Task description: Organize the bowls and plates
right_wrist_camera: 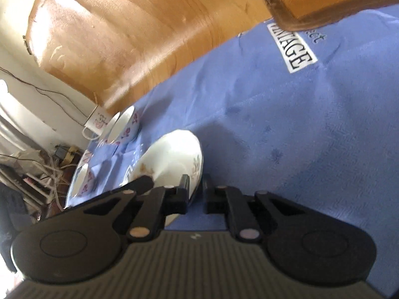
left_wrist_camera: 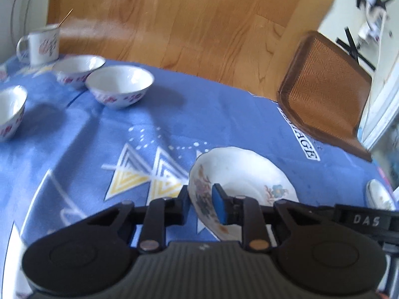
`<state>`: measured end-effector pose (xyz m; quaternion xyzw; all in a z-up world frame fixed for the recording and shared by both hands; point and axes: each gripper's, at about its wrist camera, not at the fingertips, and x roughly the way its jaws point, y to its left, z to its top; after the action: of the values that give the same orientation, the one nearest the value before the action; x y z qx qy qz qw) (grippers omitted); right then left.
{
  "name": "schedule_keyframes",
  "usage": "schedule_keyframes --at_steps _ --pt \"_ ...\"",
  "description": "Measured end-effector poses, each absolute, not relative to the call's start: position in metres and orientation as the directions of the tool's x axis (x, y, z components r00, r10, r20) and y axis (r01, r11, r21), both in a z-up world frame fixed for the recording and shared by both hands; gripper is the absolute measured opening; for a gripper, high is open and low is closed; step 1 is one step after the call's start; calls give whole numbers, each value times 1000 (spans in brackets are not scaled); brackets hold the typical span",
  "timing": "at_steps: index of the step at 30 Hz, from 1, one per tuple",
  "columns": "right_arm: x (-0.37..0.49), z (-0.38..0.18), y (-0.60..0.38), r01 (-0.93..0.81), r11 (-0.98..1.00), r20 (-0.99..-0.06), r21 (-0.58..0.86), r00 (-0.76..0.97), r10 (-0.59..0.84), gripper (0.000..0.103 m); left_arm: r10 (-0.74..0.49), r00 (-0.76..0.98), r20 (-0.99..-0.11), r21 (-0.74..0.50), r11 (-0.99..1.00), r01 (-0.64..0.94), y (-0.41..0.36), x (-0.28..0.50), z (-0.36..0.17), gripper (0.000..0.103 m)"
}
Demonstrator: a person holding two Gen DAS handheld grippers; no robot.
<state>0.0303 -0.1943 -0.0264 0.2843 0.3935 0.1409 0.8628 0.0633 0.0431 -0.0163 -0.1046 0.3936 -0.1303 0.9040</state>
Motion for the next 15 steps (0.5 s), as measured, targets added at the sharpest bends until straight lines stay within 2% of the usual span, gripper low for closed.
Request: schedule_keyframes --at_steps 7,12,14,15 --pt "18 -25 -162 -113 783 -592 612 590 549 14 -273 689 -671 -300 950 85 84 41 -9 16" --pt "20 -26 -155 -107 788 -591 606 603 536 19 -278 685 -674 -316 946 73 94 39 -17 24" --pt "20 -26 -157 -92 798 -591 595 624 512 22 -281 689 -669 -315 946 80 93 38 -17 26" --pt "19 -28 -159 -85 797 -593 598 622 511 20 -278 692 -667 -310 947 82 91 38 -18 24"
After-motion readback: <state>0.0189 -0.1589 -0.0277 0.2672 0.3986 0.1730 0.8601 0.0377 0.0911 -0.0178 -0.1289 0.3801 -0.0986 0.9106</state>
